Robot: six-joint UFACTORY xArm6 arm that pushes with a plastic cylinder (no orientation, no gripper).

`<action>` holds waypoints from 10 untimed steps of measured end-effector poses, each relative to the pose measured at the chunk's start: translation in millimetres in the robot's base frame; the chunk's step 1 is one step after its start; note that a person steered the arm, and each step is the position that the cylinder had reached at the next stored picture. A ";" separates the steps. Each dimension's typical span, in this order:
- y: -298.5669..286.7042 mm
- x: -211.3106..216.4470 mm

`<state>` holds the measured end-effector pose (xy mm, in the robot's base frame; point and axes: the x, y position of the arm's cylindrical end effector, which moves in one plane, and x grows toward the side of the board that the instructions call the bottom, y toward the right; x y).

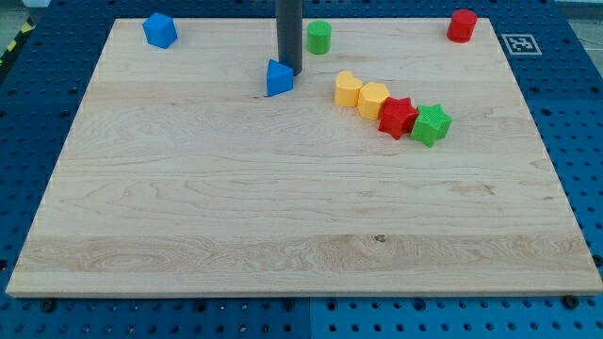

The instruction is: Push the blue triangle towards the left center

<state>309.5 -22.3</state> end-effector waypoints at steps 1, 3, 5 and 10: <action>2.7 5.4; -21.5 19.3; -51.8 27.3; -51.7 59.0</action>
<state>368.5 -74.0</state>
